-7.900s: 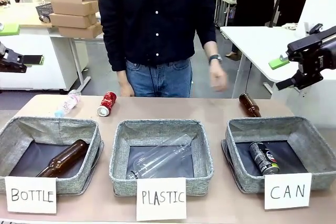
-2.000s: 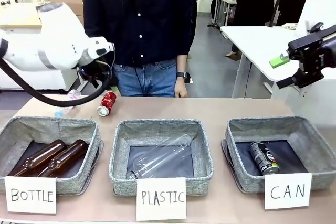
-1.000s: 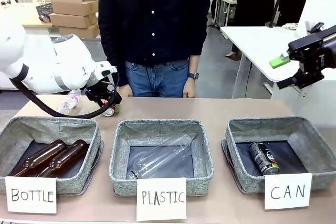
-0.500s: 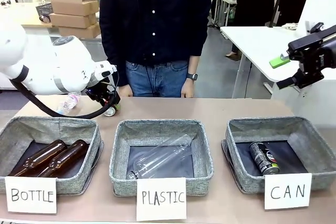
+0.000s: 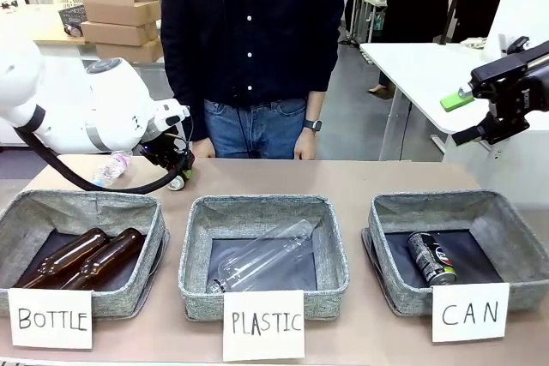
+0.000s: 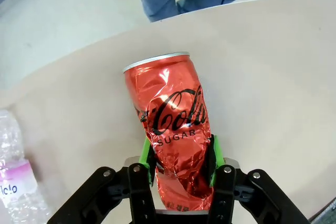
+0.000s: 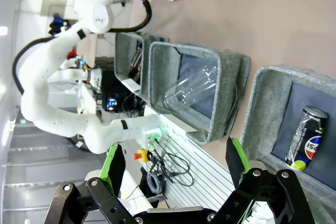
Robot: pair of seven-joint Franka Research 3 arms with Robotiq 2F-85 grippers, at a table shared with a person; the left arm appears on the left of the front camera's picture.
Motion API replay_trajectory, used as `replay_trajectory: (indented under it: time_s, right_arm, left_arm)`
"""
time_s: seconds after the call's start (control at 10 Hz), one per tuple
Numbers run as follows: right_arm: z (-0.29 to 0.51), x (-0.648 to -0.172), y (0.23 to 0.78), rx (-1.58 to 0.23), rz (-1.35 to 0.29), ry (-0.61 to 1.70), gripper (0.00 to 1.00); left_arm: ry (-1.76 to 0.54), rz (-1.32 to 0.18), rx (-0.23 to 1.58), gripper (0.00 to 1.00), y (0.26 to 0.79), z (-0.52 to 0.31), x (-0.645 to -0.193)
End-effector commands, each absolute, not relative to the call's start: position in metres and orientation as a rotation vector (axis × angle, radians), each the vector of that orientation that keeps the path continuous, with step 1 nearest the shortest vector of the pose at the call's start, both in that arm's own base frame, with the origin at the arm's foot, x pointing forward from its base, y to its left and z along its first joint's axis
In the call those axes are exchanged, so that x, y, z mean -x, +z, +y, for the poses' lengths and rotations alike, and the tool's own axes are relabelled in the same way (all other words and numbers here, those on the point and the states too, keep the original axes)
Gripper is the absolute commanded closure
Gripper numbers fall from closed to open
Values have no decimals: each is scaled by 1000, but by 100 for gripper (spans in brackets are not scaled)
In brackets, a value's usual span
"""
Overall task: Sort the can waste into the basket.
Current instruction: Pick up the can waste from the table and place it in the right Fabric basket.
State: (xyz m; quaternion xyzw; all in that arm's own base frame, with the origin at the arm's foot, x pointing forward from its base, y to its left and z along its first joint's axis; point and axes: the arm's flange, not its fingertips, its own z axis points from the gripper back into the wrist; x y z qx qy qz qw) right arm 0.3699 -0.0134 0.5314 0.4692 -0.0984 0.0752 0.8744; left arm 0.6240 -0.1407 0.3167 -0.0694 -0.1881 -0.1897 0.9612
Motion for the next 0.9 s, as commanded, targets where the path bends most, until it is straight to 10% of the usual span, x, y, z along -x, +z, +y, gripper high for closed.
replay_trajectory:
  time_s: [0.0,0.1,0.2,0.8]
  right_arm:
    - [-14,-369,534,-971,-189,150,0]
    - [-14,-369,534,-971,-189,150,0]
    - [-14,-369,534,-971,-189,150,0]
    - [-14,-369,534,-971,-189,150,0]
  left_arm:
    - [-366,-366,104,100,318,-136,-615]
    - [-364,-362,113,73,321,-135,-614]
    - [-366,-357,118,100,324,-135,-613]
    - [-445,-376,356,93,436,-113,-556]
